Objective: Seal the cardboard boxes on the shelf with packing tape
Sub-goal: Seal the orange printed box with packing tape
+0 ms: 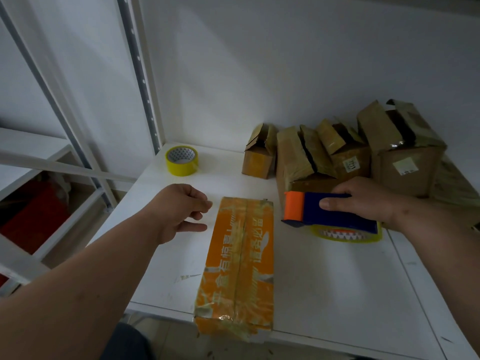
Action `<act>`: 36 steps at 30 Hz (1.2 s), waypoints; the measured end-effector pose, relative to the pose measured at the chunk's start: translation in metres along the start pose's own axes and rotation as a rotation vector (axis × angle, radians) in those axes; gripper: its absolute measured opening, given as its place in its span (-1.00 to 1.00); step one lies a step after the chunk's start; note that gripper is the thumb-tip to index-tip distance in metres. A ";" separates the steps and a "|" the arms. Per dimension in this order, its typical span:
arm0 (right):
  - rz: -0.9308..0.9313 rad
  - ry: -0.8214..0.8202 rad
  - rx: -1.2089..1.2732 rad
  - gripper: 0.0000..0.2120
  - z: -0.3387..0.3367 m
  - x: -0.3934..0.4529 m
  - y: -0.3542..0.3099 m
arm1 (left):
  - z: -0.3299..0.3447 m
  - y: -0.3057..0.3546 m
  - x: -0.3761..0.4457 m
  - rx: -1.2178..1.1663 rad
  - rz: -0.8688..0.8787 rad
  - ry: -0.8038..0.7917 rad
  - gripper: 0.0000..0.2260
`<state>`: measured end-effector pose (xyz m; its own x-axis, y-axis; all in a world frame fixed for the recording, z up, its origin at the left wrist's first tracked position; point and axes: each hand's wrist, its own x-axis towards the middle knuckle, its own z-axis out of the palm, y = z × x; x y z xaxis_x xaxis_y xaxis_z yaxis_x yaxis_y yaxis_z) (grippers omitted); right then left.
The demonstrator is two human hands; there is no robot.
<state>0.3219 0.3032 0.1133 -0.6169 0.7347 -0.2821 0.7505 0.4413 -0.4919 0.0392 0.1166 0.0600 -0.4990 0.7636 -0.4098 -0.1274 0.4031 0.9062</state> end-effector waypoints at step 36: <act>0.065 -0.077 0.169 -0.75 0.055 -0.024 0.009 | 0.044 -0.021 -0.021 0.375 0.194 -0.173 -0.56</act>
<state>0.3305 0.2615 0.0707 -0.5893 0.7148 -0.3765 0.7429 0.2963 -0.6003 0.0901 0.1142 0.0448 -0.3280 0.9032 -0.2769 0.2891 0.3750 0.8808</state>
